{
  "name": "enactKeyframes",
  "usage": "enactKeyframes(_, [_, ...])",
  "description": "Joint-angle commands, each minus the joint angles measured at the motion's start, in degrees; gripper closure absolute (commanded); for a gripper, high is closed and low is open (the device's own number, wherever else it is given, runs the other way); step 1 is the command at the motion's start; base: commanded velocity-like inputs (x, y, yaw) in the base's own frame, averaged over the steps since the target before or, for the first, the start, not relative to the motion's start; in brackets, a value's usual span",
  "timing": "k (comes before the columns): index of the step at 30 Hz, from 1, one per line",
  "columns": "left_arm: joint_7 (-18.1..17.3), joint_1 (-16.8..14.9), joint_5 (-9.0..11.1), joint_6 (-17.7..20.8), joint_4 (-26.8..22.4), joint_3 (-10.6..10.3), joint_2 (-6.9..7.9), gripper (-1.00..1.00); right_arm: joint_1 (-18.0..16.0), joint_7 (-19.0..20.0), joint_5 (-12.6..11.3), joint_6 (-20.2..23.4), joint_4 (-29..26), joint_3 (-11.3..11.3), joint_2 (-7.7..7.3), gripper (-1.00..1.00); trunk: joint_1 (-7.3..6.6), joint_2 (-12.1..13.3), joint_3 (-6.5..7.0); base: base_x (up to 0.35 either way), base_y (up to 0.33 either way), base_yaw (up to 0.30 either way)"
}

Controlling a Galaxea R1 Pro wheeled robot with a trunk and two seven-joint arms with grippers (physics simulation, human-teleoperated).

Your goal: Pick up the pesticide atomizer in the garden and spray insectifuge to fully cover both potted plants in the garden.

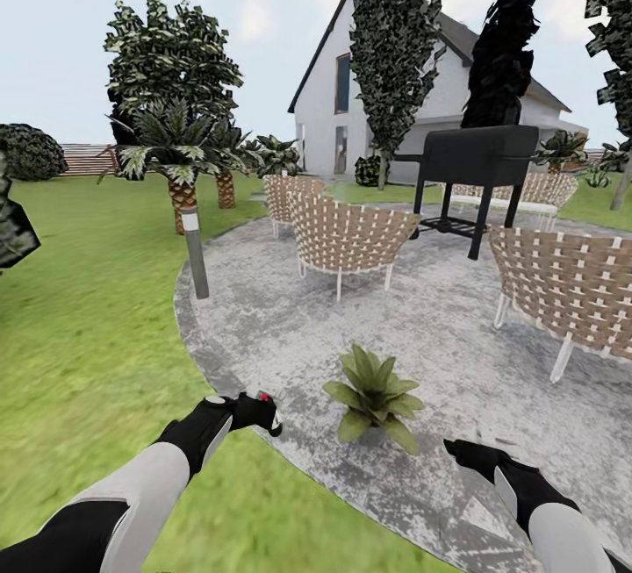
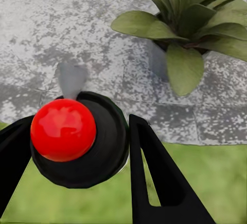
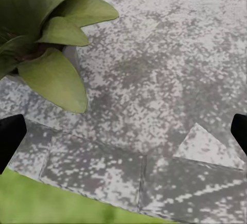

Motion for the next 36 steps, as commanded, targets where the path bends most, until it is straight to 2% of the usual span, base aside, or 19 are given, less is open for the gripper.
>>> enactKeyframes(1, [-0.19,-0.01,-0.15,0.42,-0.11,0.13,-0.02,1.00,-0.02,0.43,0.43,0.27,-0.14,-0.48,0.03,-1.00,0.00,-0.03,-0.06,0.041,-0.029,0.191])
enactKeyframes(10, [-0.36,-0.01,-0.30,0.45,-0.18,0.07,-0.10,1.00,-0.04,0.44,0.29,-0.01,-0.06,-0.64,-0.08,-1.00,0.00,-0.03,-0.06,0.026,-0.018,0.032])
enactKeyframes(17, [-0.35,-0.01,-0.29,0.44,-0.12,0.08,-0.12,1.00,-0.03,0.31,0.27,-2.22,3.36,-0.66,-0.37,-1.00,0.00,-0.03,-0.06,0.139,-0.140,0.000])
enactKeyframes(24, [-0.35,-0.05,-0.31,0.44,-0.18,0.13,-0.11,1.00,-0.02,0.27,0.47,-2.20,3.54,-0.50,-0.20,-1.00,0.00,-0.03,-0.06,0.021,-0.010,0.000])
enactKeyframes(30, [-0.31,-0.05,-0.30,0.44,-0.18,0.13,-0.11,1.00,-0.04,0.48,0.59,-2.12,3.54,-0.41,-0.02,-1.00,0.00,-0.03,-0.06,0.247,-0.078,0.000])
enactKeyframes(36, [-0.29,-0.04,-0.31,0.52,-0.19,0.06,-0.11,1.00,-0.03,0.60,0.34,-2.18,3.48,-0.48,-0.07,-1.00,0.00,-0.03,-0.06,0.061,-0.013,0.000])
